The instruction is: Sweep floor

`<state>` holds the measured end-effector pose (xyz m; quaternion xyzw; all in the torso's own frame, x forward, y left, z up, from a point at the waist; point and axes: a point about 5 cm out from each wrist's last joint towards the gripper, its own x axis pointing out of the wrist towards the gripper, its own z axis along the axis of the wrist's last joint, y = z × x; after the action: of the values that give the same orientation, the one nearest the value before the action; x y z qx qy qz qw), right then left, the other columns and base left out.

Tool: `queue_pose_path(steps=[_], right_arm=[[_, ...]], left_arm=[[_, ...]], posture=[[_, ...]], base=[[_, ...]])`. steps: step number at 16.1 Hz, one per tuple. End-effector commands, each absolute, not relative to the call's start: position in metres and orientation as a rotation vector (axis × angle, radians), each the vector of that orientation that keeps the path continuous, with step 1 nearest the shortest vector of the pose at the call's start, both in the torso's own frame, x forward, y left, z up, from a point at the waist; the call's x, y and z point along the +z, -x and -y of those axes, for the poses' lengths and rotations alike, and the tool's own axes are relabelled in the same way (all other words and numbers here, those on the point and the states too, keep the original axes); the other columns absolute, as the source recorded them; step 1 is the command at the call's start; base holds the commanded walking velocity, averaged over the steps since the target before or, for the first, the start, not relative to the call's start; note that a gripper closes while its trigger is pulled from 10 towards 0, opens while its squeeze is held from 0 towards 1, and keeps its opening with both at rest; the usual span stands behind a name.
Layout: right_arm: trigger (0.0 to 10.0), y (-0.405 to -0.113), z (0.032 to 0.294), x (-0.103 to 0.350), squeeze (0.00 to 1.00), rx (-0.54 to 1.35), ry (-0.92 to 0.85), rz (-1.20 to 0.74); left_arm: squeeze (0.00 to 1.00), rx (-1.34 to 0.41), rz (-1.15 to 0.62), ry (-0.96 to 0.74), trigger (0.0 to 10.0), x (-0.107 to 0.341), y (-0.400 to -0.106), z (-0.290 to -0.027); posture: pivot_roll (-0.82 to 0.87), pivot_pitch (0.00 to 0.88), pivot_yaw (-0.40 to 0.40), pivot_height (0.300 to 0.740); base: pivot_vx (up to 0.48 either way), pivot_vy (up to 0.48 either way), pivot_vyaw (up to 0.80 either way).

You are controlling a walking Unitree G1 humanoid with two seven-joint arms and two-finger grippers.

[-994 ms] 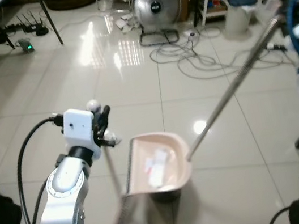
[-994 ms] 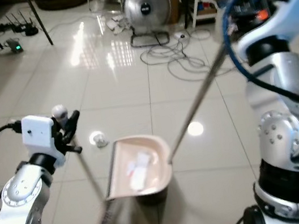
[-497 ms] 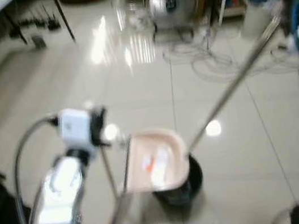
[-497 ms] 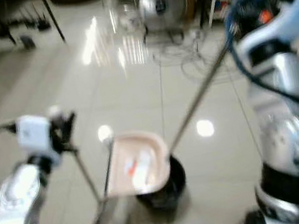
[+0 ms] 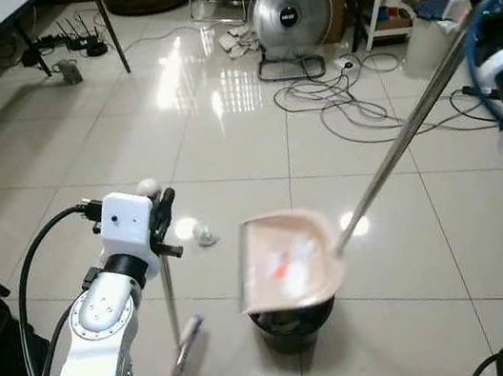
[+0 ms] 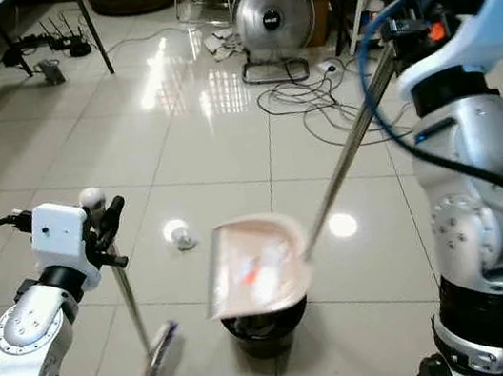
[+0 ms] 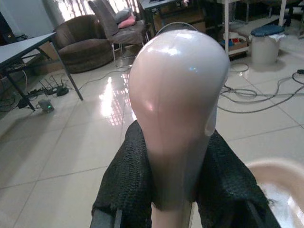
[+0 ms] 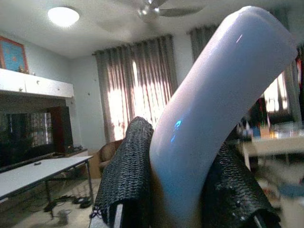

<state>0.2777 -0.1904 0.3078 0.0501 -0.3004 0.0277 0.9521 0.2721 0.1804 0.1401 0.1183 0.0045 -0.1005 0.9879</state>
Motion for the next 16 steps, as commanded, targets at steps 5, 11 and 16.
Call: queue_pose_path(steps=[5, 11, 16], right_arm=[[10.0, -0.286, 0.147, 0.310, 0.00, 0.268, 0.017, 0.713], [10.0, -0.290, 0.098, 0.296, 0.00, 0.490, 0.149, 0.743], [10.0, -0.281, 0.056, 0.274, 0.00, 0.748, 0.306, 0.711]], left_arm=[[0.00, -0.202, 0.008, -0.256, 10.0, 0.143, -0.274, -0.177], [0.00, -0.193, 0.004, -0.249, 10.0, 0.140, -0.272, -0.174], [0.00, -0.151, -0.004, -0.248, 10.0, 0.138, -0.266, -0.181]], posture=[[0.09, 0.067, -0.001, 0.740], [0.09, 0.078, -0.025, 0.740], [0.09, 0.083, -0.059, 0.740]], base=[[0.000, 0.000, 0.00], [0.000, 0.000, 0.00], [0.000, 0.000, 0.00]])
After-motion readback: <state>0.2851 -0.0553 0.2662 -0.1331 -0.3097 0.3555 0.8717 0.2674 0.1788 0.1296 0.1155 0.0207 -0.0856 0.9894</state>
